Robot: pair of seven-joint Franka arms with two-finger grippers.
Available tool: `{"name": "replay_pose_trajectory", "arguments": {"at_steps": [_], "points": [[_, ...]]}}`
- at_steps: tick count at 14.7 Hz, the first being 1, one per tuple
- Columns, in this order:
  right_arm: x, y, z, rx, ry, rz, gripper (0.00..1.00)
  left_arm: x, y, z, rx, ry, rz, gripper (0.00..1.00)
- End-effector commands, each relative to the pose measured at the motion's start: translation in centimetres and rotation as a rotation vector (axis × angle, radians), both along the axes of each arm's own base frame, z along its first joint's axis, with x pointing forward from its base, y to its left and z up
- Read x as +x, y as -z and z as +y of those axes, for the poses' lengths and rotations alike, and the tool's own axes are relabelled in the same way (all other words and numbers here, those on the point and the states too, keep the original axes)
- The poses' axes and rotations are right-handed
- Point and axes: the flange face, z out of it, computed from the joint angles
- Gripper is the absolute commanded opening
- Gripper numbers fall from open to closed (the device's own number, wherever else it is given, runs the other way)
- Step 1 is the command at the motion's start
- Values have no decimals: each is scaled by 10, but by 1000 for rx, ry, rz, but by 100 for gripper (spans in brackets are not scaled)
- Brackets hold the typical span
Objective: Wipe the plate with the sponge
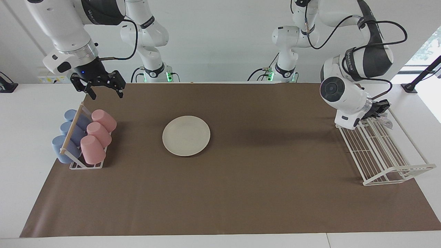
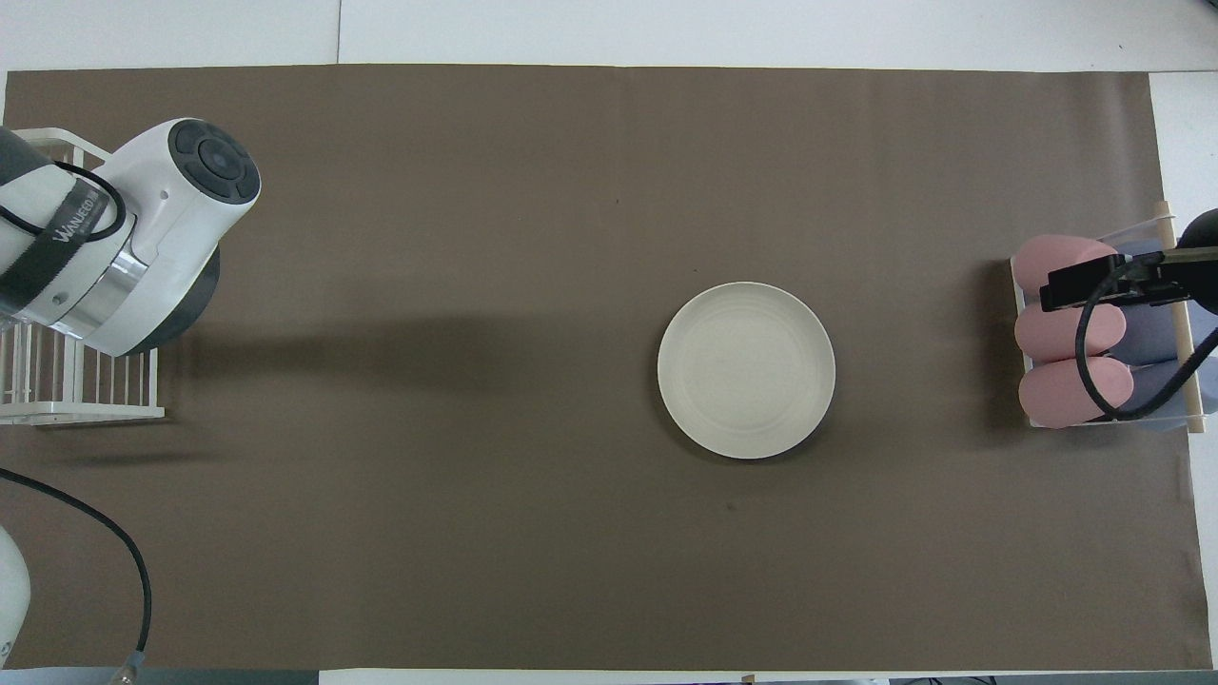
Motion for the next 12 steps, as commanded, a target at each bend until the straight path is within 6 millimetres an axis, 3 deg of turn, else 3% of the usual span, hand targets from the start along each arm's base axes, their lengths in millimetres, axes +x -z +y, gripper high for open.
{"name": "replay_pose_trajectory", "arguments": {"at_steps": [1,8,9,10,12], "points": [[-3,1,2,5,-31,44,100,-2,12,-9,26,-2,-48,0],[-2,1,8,5,-44,33,100,1,12,-12,11,14,-58,2],[-1,1,8,5,-43,32,100,1,13,-13,4,19,-64,45],[-2,2,7,5,-44,33,100,2,12,-11,2,18,-66,73],[-2,1,7,3,-49,32,100,2,10,-10,-8,13,-74,100]]}}
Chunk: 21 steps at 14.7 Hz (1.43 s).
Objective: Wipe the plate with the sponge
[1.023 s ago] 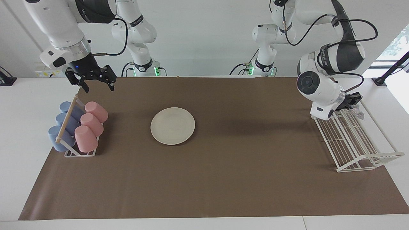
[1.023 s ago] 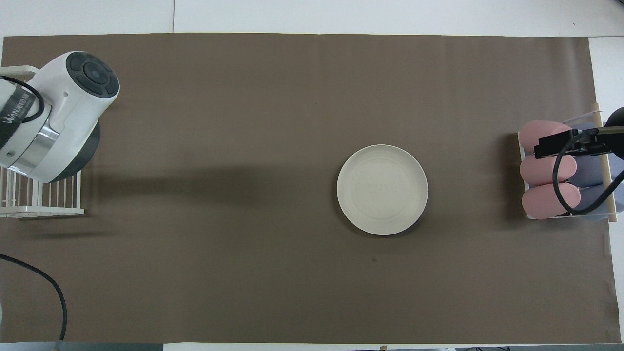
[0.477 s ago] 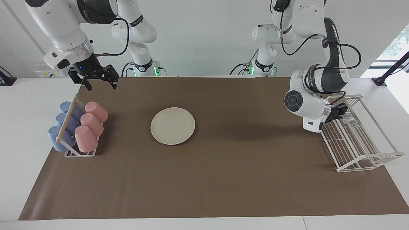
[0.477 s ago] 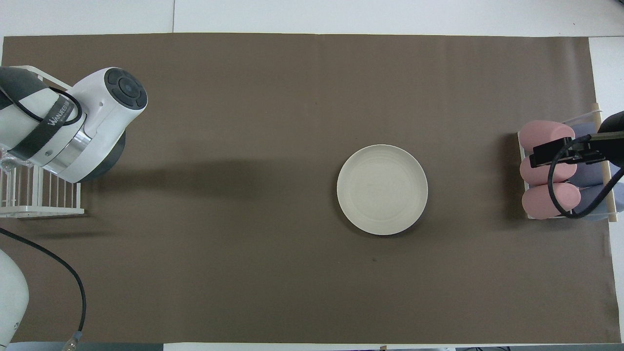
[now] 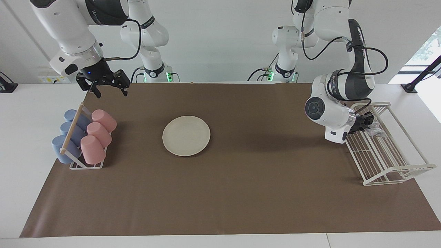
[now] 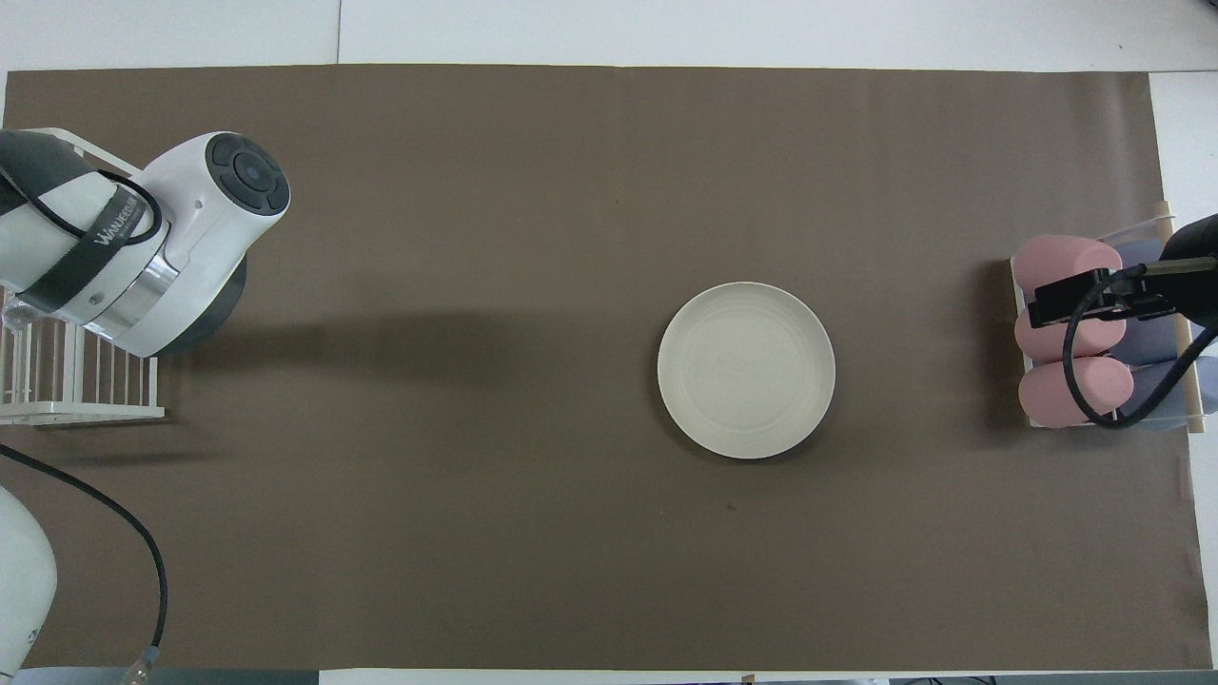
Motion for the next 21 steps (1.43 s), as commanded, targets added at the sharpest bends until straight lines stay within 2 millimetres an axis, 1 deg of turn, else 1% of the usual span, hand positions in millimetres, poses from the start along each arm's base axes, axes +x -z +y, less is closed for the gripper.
{"name": "replay_pose_trajectory", "arguments": {"at_steps": [1,4,6,8,9,11,12,13,15,16,18,19,21], "points": [[2,-1,-2,2,-43,-3,100,0,-6,1,-15,11,-39,100],[2,-2,-2,2,-46,-5,100,1,-11,0,-46,4,-49,100],[2,-2,-1,2,-46,-3,100,0,-19,4,-76,-17,-60,100],[2,-2,1,2,-46,-3,100,1,-28,2,-127,-37,-77,100],[2,-1,3,2,-48,-2,100,1,-38,0,-162,-53,-93,100],[2,-1,3,2,-46,-2,100,-1,-60,7,-245,-93,-117,100],[2,-1,3,2,-46,-2,100,-6,-72,9,-299,-116,-129,100],[2,-1,3,2,-46,-2,100,-8,-78,11,-344,-136,-132,100],[1,-1,4,2,-55,0,100,-16,-99,11,-438,-168,-154,100],[1,-2,4,2,-55,-2,100,-23,-113,11,-500,-180,-157,100],[1,-1,4,2,-54,0,100,-44,-151,25,-641,-207,-170,100],[1,-1,4,2,-52,1,100,-55,-166,27,-693,-219,-161,100],[0,-1,4,2,-54,1,100,-73,-187,32,-748,-242,-150,100]]}}
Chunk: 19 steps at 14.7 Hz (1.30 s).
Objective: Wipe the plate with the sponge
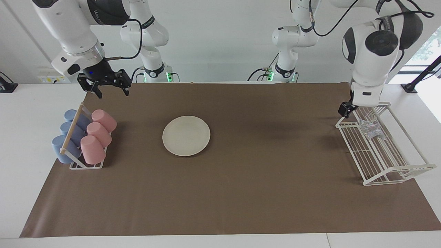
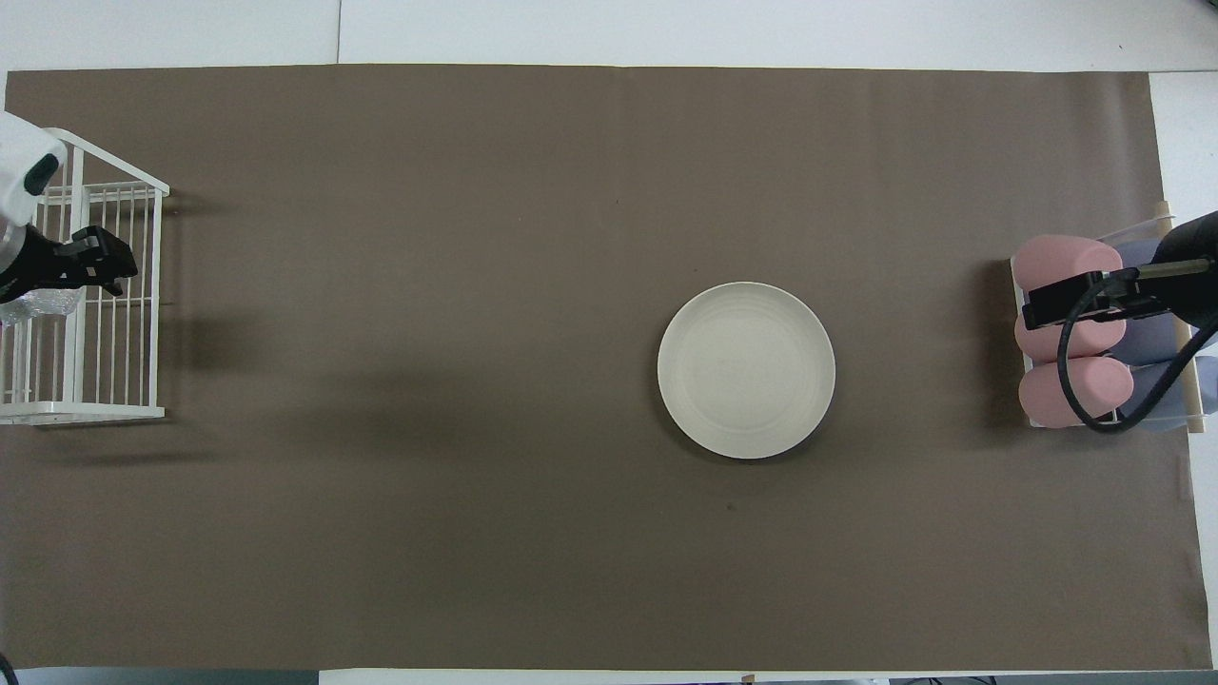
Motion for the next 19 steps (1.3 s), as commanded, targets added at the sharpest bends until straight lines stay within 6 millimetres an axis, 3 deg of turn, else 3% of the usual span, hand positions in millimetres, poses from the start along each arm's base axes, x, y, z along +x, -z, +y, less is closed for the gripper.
{"name": "replay_pose_trajectory", "arguments": {"at_steps": [1,5,8,10,12,14,16,18,19], "points": [[0,-1,0,1,-27,2,100,-28,-31,4,-89,-7,4,100],[0,-1,-1,-9,-20,-1,100,-59,-57,-6,-249,121,58,100],[0,0,-2,-10,-19,1,100,-66,-51,10,-372,231,119,100],[0,1,-1,-10,-22,4,100,-56,-40,14,-380,216,105,100],[1,0,-1,-10,-20,2,100,-31,-28,15,-367,159,54,100],[1,0,0,-7,-20,2,100,-18,-35,14,-353,140,61,100],[1,0,0,-7,-20,2,100,-9,-58,14,-347,135,102,100],[1,-1,-1,-6,-18,-1,100,-17,-86,11,-345,138,135,100],[1,-1,0,-4,-20,1,100,-19,-84,8,-348,144,132,100]]}}
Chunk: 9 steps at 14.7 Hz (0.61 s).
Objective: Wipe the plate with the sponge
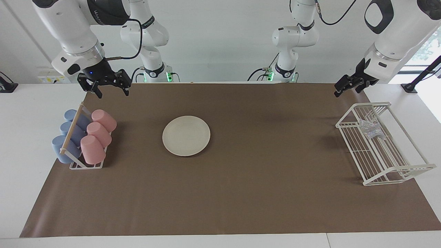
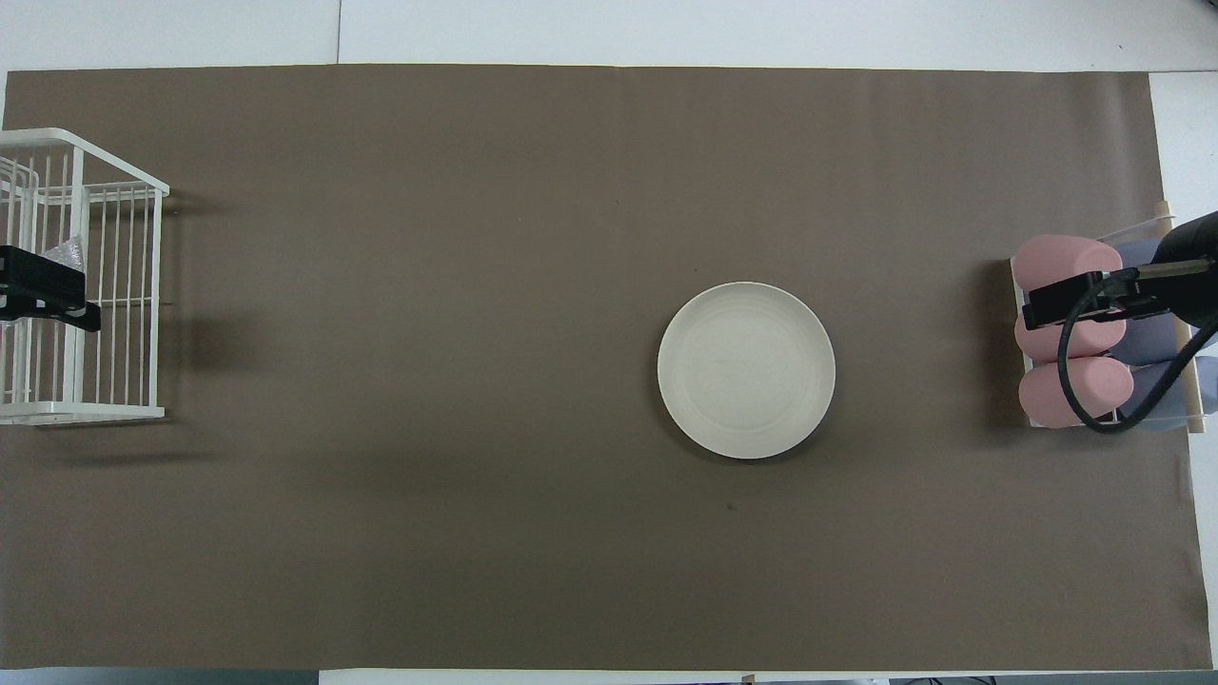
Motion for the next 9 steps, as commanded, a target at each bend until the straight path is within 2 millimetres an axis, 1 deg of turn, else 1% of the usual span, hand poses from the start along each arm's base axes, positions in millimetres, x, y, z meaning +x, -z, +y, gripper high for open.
{"name": "replay_pose_trajectory", "arguments": {"at_steps": [1,3,5,7,9], "points": [[1,-1,0,-3,-20,1,100,-5,-7,-3,0,-5,8,100],[1,-1,1,2,-19,0,100,-7,13,-8,-6,2,-18,100],[1,-1,1,4,-19,0,100,0,23,-8,-6,3,-20,100],[1,-1,1,2,-18,1,100,7,23,-8,-11,2,-38,100],[1,-2,0,2,-16,-1,100,10,17,-10,-9,6,-45,100]]}}
